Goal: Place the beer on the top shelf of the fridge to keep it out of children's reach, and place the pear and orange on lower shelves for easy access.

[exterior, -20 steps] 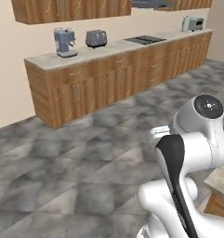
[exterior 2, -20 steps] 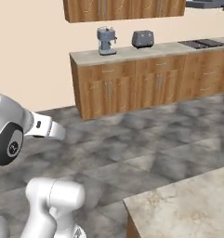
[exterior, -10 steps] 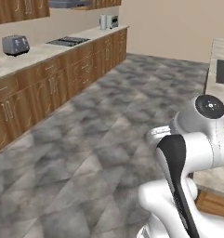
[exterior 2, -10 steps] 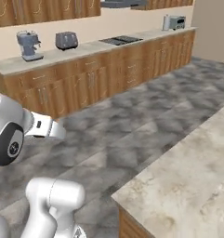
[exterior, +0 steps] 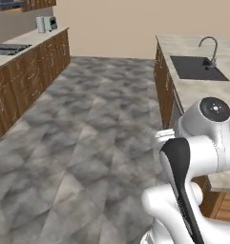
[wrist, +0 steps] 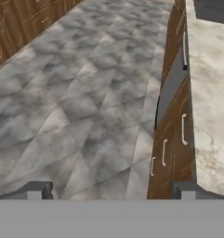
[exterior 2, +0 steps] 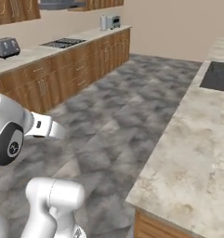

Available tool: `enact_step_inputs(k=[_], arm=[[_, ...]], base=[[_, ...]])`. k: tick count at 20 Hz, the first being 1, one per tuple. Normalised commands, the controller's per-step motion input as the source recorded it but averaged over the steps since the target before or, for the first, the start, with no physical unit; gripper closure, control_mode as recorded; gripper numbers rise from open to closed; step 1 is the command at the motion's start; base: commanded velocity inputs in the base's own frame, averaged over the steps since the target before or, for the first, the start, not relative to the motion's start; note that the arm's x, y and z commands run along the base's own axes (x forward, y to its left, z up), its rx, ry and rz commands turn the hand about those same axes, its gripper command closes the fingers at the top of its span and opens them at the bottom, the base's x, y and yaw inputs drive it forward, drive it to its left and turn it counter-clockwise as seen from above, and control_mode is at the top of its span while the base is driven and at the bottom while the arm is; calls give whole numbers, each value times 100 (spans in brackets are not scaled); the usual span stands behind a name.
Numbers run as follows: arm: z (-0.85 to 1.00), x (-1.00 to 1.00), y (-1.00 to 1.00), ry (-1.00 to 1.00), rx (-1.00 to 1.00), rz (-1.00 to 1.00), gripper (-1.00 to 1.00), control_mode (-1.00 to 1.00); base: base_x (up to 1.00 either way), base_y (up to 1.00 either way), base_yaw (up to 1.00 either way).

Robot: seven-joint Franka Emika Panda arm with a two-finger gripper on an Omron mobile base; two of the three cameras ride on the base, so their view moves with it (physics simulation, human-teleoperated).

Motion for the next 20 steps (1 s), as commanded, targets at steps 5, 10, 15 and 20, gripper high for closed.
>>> enact_step_inputs(k=[5,10,15,20], arm=[[0,0,0,0,0,0,-100,100],[0,0,0,0,0,0,-100,100],[0,0,0,0,0,0,-100,100],[0,0,0,0,0,0,-100,100]], base=[[50,47,-53],[60,37,-57],[58,29,-61],[56,41,-61]])
